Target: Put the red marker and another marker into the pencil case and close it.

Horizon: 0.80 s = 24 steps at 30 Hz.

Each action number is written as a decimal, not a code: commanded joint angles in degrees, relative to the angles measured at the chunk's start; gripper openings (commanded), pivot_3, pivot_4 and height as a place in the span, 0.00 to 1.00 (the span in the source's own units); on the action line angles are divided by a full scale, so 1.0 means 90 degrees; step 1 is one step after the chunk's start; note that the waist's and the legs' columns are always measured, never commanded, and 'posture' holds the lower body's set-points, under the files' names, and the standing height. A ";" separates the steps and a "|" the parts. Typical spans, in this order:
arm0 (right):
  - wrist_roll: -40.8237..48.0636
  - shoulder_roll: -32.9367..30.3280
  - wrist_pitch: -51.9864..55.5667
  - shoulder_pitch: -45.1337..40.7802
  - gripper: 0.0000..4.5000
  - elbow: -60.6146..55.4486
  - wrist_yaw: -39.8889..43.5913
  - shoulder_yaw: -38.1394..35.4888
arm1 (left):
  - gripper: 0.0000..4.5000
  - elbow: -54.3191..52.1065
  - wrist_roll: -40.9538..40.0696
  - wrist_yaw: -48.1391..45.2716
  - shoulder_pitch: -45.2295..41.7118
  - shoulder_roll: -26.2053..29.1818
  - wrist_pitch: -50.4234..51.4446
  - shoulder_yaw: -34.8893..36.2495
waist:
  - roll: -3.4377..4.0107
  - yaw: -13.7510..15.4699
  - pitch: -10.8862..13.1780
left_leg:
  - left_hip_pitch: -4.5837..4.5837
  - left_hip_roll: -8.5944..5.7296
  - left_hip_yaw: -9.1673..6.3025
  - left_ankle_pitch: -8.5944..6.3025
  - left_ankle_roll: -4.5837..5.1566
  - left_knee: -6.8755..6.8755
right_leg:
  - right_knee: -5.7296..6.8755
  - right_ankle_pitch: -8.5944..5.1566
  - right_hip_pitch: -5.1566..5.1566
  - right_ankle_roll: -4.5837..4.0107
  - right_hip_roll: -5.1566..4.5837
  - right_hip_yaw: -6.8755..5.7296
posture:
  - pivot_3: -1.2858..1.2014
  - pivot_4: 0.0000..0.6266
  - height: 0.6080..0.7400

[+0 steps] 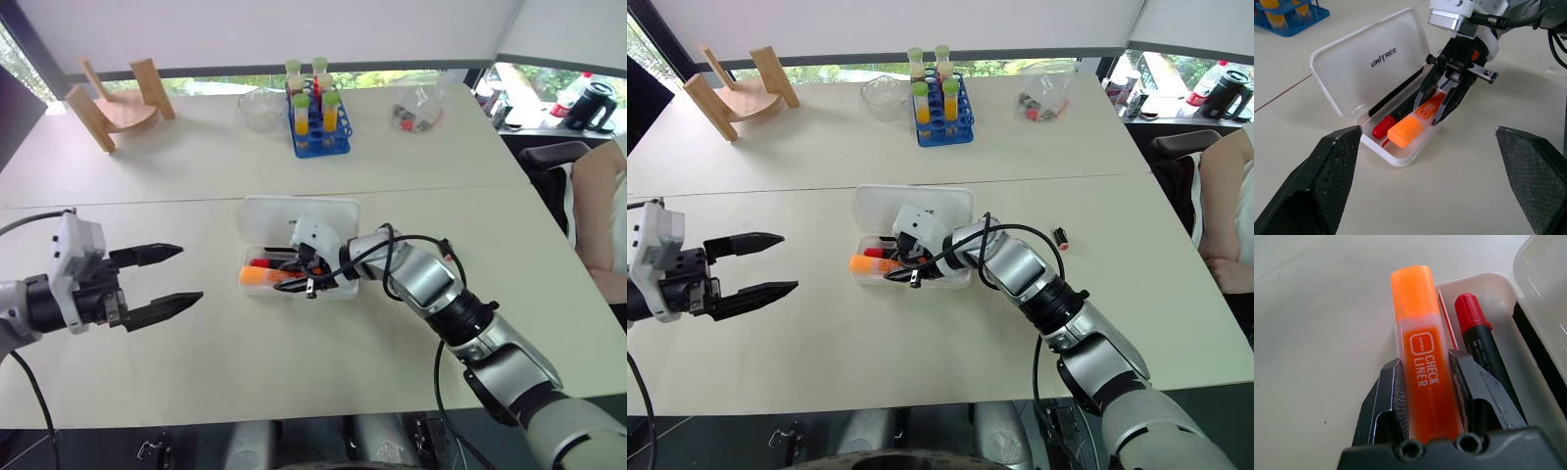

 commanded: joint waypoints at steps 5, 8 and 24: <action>-0.0223 0.0095 -0.0185 -0.0145 0.49 -0.0085 0.0354 -0.0075 | 1.00 -0.0160 -0.0049 0.0137 -0.0117 -0.0031 -0.0125 -0.0017 | 0.0000 0.0000 0.0000 | 0.0000 0.0000 -0.0001 0.0000 0.0000 -0.0001 | 0.0001 0.0000 0.0000 0.0000 0.0000 0.0000 | 0.52 0.24 1.00; -0.0161 0.0129 -0.0102 -0.0126 0.82 -0.0166 0.0450 -0.0165 | 1.00 -0.0099 -0.0025 0.0139 -0.0170 -0.0035 -0.0154 -0.0066 | 0.0000 0.0000 0.0000 | 0.0000 0.0000 -0.0002 0.0000 0.0000 0.0000 | 0.0001 0.0000 0.0000 0.0000 0.0000 0.0000 | 0.52 0.24 1.00; 0.1110 -0.1717 0.2599 0.0697 0.99 -0.2215 -0.0850 -0.4243 | 1.00 0.0148 0.0019 0.0071 -0.0480 -0.0224 -0.0387 -0.0584 | 0.0000 0.0043 0.0000 | 0.0001 -0.0006 0.0005 -0.0001 0.0001 -0.0005 | -0.0007 -0.0001 0.0008 -0.0001 -0.0003 -0.0001 | 0.52 0.24 1.00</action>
